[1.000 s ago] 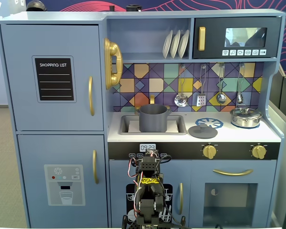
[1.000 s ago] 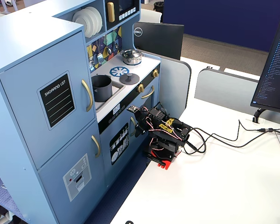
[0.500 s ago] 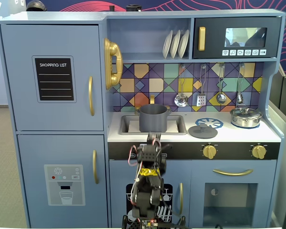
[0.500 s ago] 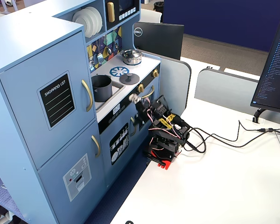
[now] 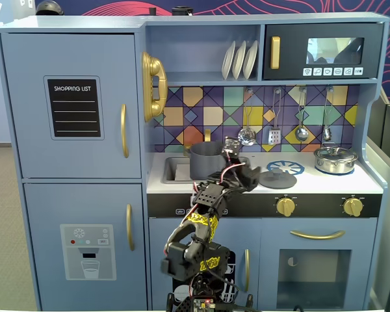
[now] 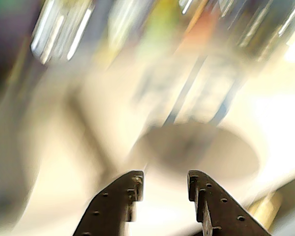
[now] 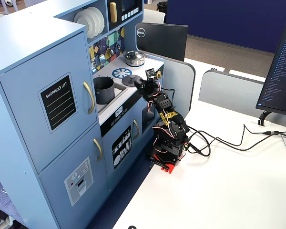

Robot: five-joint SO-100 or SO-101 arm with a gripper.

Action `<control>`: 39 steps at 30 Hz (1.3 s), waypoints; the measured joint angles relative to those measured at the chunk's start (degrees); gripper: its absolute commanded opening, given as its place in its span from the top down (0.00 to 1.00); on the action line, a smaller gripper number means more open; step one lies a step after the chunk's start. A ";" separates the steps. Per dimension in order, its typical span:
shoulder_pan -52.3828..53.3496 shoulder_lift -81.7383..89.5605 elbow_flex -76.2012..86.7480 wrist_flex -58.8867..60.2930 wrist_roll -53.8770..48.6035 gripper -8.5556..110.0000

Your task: Pick up the lid from the counter and put it on the gray recipient

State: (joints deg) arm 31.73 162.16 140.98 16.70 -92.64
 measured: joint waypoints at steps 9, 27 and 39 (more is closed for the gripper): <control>4.48 -10.28 4.13 -16.70 0.62 0.70; 5.19 -40.08 -9.76 -26.98 2.81 0.70; 5.19 -50.89 -16.87 -29.27 2.81 0.73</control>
State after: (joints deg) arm 36.91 111.27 124.10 -12.57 -89.82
